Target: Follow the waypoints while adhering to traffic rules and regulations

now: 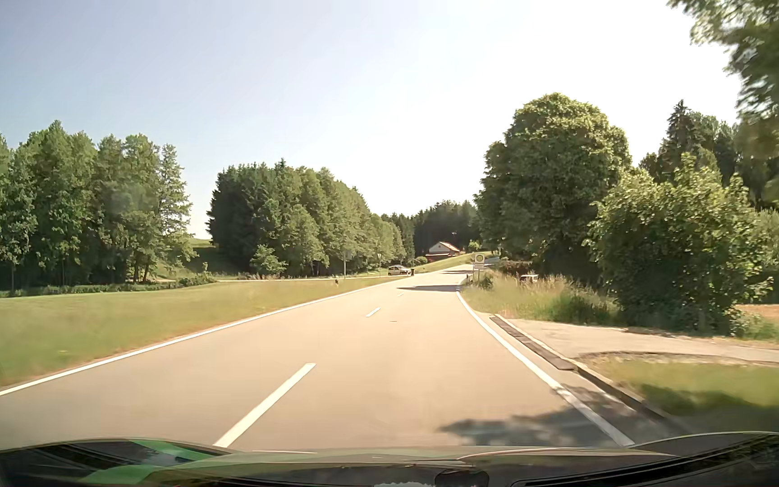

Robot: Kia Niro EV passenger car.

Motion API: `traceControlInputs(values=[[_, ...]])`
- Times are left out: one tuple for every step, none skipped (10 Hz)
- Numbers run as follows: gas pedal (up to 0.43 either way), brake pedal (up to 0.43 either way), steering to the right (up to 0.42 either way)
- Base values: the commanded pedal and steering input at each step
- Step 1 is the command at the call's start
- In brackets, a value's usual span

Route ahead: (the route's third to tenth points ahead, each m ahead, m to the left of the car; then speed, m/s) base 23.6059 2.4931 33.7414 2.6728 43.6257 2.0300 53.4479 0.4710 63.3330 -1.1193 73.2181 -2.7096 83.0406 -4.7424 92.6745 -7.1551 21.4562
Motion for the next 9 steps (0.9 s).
traceControlInputs(values=[[0.228,0.000,0.005],[0.228,0.000,0.005],[0.220,0.000,0.005],[0.220,0.000,0.005],[0.220,0.000,0.005],[0.220,0.000,0.005],[0.220,0.000,0.006],[0.228,0.000,0.007],[0.228,0.000,0.006]])
